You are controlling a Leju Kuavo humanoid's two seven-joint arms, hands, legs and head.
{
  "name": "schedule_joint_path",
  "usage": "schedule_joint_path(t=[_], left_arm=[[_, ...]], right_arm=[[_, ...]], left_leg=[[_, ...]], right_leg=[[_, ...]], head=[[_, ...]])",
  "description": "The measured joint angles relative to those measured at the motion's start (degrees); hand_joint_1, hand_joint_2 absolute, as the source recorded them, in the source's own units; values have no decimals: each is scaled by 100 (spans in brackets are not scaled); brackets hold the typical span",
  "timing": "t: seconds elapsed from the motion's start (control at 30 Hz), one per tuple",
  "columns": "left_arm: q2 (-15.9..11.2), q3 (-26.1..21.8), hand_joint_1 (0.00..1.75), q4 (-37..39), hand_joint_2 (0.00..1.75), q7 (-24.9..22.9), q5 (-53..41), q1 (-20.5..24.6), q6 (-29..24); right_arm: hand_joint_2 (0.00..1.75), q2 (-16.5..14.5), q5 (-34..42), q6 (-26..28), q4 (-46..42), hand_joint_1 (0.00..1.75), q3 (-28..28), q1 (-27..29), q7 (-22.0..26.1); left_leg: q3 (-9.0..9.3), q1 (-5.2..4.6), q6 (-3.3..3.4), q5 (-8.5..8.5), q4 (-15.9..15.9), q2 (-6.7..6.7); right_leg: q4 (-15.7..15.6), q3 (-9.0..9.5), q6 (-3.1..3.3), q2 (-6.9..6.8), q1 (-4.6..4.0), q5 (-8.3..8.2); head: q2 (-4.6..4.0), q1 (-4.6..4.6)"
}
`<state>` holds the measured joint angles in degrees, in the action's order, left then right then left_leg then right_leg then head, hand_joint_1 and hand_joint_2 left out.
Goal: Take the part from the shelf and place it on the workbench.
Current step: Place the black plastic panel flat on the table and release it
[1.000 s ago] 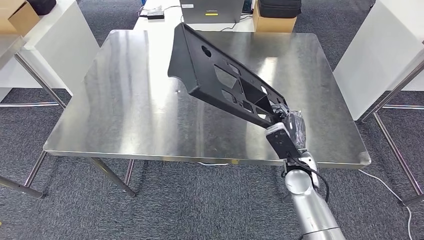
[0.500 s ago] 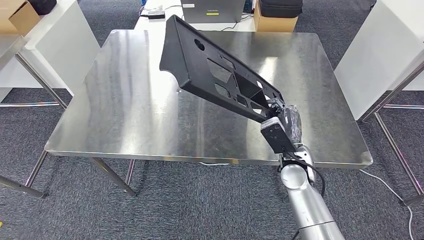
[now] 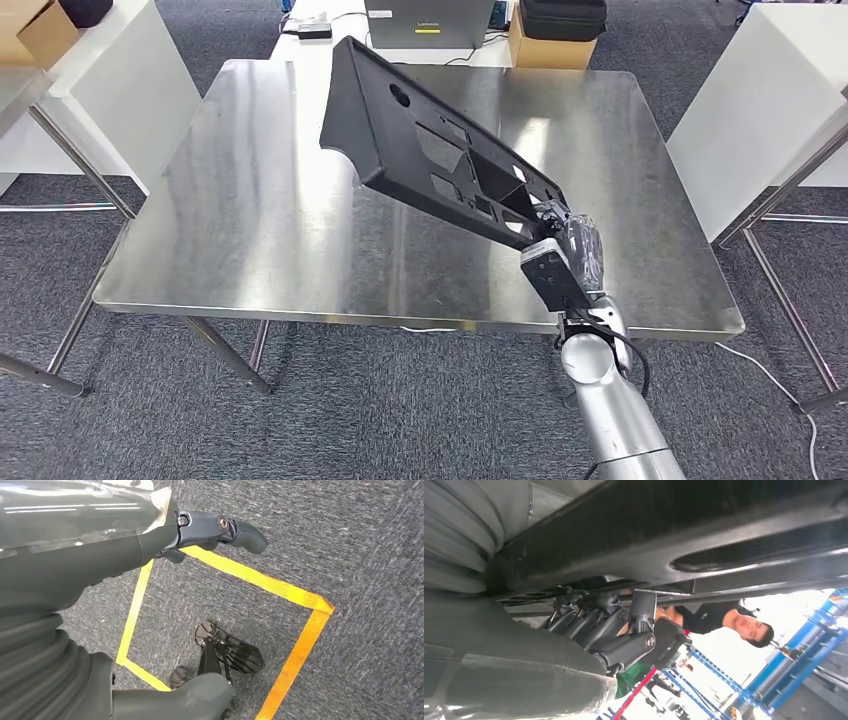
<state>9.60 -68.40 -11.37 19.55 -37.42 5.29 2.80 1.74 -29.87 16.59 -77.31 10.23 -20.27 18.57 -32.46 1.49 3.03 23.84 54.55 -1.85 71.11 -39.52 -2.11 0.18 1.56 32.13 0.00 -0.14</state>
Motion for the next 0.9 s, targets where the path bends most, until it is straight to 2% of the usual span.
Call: schedule_joint_path(t=[0.03,0.07,0.13,0.17,0.2,0.23,0.3,0.33,0.37,0.43,0.5,0.53,0.57,0.6,0.67,0.7,0.73,0.8,0.83,0.9], left_arm=[[5,0,0,1,175,-1,-5,-1,0],[9,-1,0,1,175,-3,-11,-3,0],[17,-1,0,2,175,-14,-27,-5,-5],[16,0,0,1,175,-25,-33,-3,-14],[13,0,0,-1,175,-37,-37,-2,-28],[11,1,0,-1,175,-55,-39,-3,-43],[17,1,0,0,175,-99,-49,-11,-81],[22,1,0,1,175,-123,-56,-15,-96],[25,0,0,1,175,-143,-62,-17,-112],[26,-1,0,0,175,-169,-69,-14,-131],[26,-1,0,0,175,-190,-74,-15,-144],[26,-2,0,0,175,-195,-74,-18,-149],[26,-2,0,0,175,-198,-74,-20,-152],[26,-2,0,0,175,-198,-74,-22,-154],[20,-3,0,-1,175,-198,-74,-20,-157],[17,-3,0,-1,175,-197,-76,-15,-156],[15,-3,0,-2,175,-196,-78,-11,-156],[13,-3,0,-2,175,-193,-81,-7,-155],[15,-3,0,-2,175,-193,-85,-9,-151],[19,-3,0,-1,175,-189,-94,-10,-138]], right_arm=[[175,11,-2,0,0,175,0,28,-5],[175,21,-5,0,0,175,0,48,-10],[175,36,-12,0,0,175,-2,67,-16],[175,37,-21,-1,-1,175,-1,76,-20],[175,36,-31,-2,-4,175,-1,89,-25],[175,36,-41,-3,-8,175,-2,113,-29],[175,33,-64,-4,-14,175,-7,167,-35],[175,31,-76,-4,-14,175,-10,188,-34],[175,23,-88,-5,-14,175,-13,201,-33],[175,10,-109,-6,-13,175,-15,224,-26],[175,5,-123,-8,-3,175,-15,261,-20],[175,4,-129,-8,2,175,-15,277,-19],[175,3,-135,-9,7,175,-15,288,-18],[175,0,-140,-9,8,175,-15,291,-17],[175,-9,-145,-10,9,175,-16,283,-11],[175,-12,-146,-13,13,175,-17,275,-8],[175,-14,-147,-16,16,175,-17,269,-4],[175,-14,-155,-21,23,175,-18,261,3],[175,-10,-162,-22,25,175,-18,259,6],[175,10,-178,-21,32,175,-20,238,13]], left_leg=[[-3,9,-15,5,4,-6],[-4,26,-41,13,12,-15],[-12,67,-132,54,71,-29],[-29,73,-193,89,124,-35],[-47,71,-246,118,169,-40],[-62,67,-289,136,202,-45],[-74,86,-336,144,217,-56],[-86,105,-352,171,250,-37],[-143,117,-364,254,374,6],[-443,115,-370,588,999,112],[-861,97,-353,902,1800,158],[-979,86,-328,920,1992,162],[-983,66,-286,821,1953,163],[-868,38,-223,629,1683,164],[-494,-47,-61,254,897,191],[-359,-90,-2,163,616,212],[-293,-125,31,143,473,231],[-279,-163,38,157,419,237],[-250,-152,34,137,375,234],[-179,-119,39,99,274,223]], right_leg=[[85,-49,-50,-1,25,-1],[-57,17,-117,-2,53,-90],[-810,392,-257,-2,119,-387],[-1138,567,-275,11,129,-495],[-1329,676,-248,22,126,-552],[-1378,709,-189,32,111,-555],[-1335,699,-51,40,82,-552],[-1330,696,-6,40,81,-552],[-1328,697,40,39,77,-553],[-1332,704,110,24,49,-549],[-1330,705,160,0,-9,-535],[-1330,709,177,-10,-39,-529],[-1329,718,187,-14,-68,-522],[-1330,733,197,-16,-93,-515],[-1332,758,213,-18,-137,-497],[-1332,758,213,-21,-148,-489],[-1334,754,207,-26,-153,-482],[-1348,749,169,-44,-151,-475],[-1332,739,145,-56,-154,-460],[-1090,613,118,-56,-160,-335]], head=[[0,-1],[0,1],[0,3],[0,9],[0,9],[0,2],[0,-16],[0,-27],[0,-32],[0,-52],[0,-57],[0,-56],[0,-56],[0,-55],[0,-51],[0,-49],[0,-47],[0,-48],[0,-46],[0,-41]])
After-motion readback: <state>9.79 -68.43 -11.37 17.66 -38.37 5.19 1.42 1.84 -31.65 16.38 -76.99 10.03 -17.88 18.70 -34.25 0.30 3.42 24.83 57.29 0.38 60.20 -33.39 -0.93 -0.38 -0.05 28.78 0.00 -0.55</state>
